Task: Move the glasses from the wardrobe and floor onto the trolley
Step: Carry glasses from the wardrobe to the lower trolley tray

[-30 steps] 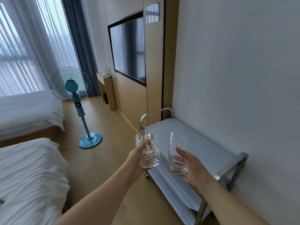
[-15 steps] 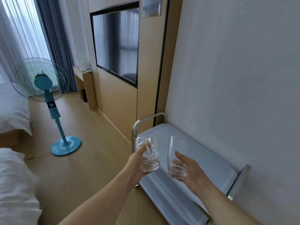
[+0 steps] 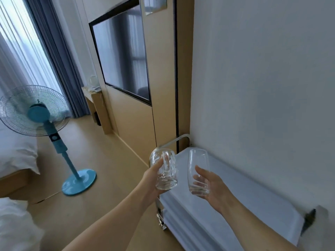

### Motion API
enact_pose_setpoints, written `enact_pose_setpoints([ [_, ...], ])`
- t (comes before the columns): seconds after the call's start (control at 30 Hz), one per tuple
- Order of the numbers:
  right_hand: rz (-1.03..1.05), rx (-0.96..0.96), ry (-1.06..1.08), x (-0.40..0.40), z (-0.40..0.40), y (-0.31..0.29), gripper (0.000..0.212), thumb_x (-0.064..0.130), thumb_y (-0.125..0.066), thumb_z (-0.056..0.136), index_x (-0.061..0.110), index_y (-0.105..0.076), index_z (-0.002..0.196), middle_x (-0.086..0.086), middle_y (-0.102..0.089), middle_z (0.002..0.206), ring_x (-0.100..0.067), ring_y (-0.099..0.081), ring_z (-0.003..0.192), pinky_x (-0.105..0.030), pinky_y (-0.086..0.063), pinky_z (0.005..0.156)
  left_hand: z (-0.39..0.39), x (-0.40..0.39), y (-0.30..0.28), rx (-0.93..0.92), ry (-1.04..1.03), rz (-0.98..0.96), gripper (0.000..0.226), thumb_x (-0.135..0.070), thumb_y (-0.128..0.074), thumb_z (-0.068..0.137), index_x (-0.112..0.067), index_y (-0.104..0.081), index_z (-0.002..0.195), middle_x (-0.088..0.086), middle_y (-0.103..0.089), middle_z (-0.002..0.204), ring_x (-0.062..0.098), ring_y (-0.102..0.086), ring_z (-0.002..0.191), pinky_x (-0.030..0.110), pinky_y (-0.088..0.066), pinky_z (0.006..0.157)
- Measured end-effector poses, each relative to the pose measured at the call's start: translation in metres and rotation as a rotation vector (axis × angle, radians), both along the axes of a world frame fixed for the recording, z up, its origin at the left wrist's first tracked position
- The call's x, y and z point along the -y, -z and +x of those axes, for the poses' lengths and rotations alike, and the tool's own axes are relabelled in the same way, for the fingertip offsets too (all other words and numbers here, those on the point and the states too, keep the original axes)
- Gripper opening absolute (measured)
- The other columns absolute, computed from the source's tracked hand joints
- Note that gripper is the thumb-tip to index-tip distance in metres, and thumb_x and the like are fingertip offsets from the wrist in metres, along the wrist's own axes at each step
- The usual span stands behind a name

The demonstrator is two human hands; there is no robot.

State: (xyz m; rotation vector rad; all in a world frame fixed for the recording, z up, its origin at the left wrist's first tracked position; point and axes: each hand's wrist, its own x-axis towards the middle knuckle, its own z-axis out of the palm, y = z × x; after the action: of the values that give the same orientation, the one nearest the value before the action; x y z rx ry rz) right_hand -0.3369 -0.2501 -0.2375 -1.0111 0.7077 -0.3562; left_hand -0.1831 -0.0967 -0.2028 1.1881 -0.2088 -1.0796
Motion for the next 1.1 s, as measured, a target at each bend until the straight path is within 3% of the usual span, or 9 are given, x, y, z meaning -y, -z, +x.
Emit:
enact_pose_setpoints([
  [0.17,0.04,-0.014,0.05,0.053,0.019,0.017,0.075,0.047,-0.089,0.068,0.007,-0.061,0.124,-0.017,-0.061,0.118,-0.034,-0.065,0.102,-0.041,-0.059,0.075,0.029,0.057,0.01,-0.032,0.015,0.097,0.065,-0.051,-0.08,0.073,0.002,-0.064,0.106,0.013,-0.049,0.089,0.024,-0.044,0.067,0.035,-0.041,0.063],
  [0.3,0.107,-0.006,0.066,0.083,0.021,0.037,0.066,0.046,-0.091,0.067,0.004,-0.063,0.109,-0.013,-0.062,0.098,-0.031,-0.065,0.084,-0.042,-0.059,0.075,0.041,0.092,0.025,-0.035,-0.014,0.203,0.076,-0.045,-0.084,0.065,0.001,-0.056,0.118,0.012,-0.047,0.081,0.023,-0.042,0.063,0.034,-0.044,0.062],
  [0.43,0.155,-0.027,0.091,0.103,0.027,0.058,0.067,0.049,-0.095,0.056,0.01,-0.062,0.1,-0.01,-0.061,0.086,-0.031,-0.064,0.075,-0.04,-0.057,0.071,0.055,0.12,0.04,0.058,-0.048,0.3,0.096,-0.047,-0.089,0.061,-0.013,-0.049,0.14,0.02,-0.061,0.127,0.032,-0.063,0.099,0.05,-0.055,0.097],
  [0.53,0.185,-0.055,0.154,0.117,0.036,0.071,0.076,0.051,-0.096,0.051,0.01,-0.064,0.106,-0.012,-0.061,0.095,-0.033,-0.065,0.083,-0.041,-0.058,0.073,0.07,0.143,0.054,0.119,-0.055,0.369,0.109,-0.054,-0.092,0.045,-0.015,-0.05,0.138,0.015,-0.06,0.123,0.032,-0.067,0.106,0.054,-0.056,0.095],
  [0.63,0.2,-0.067,0.21,0.131,0.048,0.081,0.074,0.051,-0.096,0.053,0.012,-0.064,0.107,-0.011,-0.059,0.097,-0.032,-0.063,0.083,-0.04,-0.057,0.07,0.094,0.17,0.068,0.137,0.001,0.412,0.119,-0.057,-0.096,0.039,-0.01,-0.055,0.139,0.023,-0.061,0.111,0.024,-0.064,0.084,0.041,-0.06,0.076],
  [0.7,0.196,-0.07,0.249,0.143,0.059,0.086,0.065,0.046,-0.095,0.061,0.013,-0.062,0.106,-0.011,-0.058,0.099,-0.031,-0.06,0.084,-0.039,-0.053,0.072,0.113,0.191,0.077,0.152,0.073,0.432,0.115,-0.061,-0.097,0.033,-0.016,-0.059,0.133,0.01,-0.061,0.1,0.019,-0.063,0.081,0.034,-0.056,0.063],
  [0.83,0.198,-0.112,0.366,0.166,0.08,0.091,0.058,0.039,-0.089,0.066,0.011,-0.062,0.109,-0.009,-0.059,0.096,-0.032,-0.058,0.089,-0.047,-0.053,0.085,0.15,0.233,0.098,0.162,0.235,0.423,0.084,-0.058,-0.098,0.039,-0.034,-0.057,0.108,0.001,-0.073,0.1,0.02,-0.076,0.078,0.032,-0.059,0.058],
  [0.97,0.206,-0.132,0.423,0.185,0.102,0.095,0.041,0.026,-0.087,0.075,0.007,-0.06,0.1,-0.014,-0.058,0.09,-0.037,-0.063,0.086,-0.047,-0.061,0.075,0.184,0.276,0.122,0.224,0.321,0.423,0.07,-0.051,-0.099,0.041,-0.038,-0.056,0.095,-0.003,-0.07,0.099,0.02,-0.07,0.091,0.038,-0.058,0.075],
  [1.1,0.23,-0.148,0.499,0.194,0.126,0.105,0.044,0.024,-0.089,0.067,0.008,-0.057,0.092,-0.016,-0.051,0.083,-0.04,-0.057,0.084,-0.056,-0.057,0.084,0.211,0.311,0.149,0.25,0.379,0.431,0.062,-0.037,-0.097,0.048,-0.029,-0.06,0.097,-0.002,-0.066,0.102,0.016,-0.065,0.091,0.033,-0.05,0.073],
])
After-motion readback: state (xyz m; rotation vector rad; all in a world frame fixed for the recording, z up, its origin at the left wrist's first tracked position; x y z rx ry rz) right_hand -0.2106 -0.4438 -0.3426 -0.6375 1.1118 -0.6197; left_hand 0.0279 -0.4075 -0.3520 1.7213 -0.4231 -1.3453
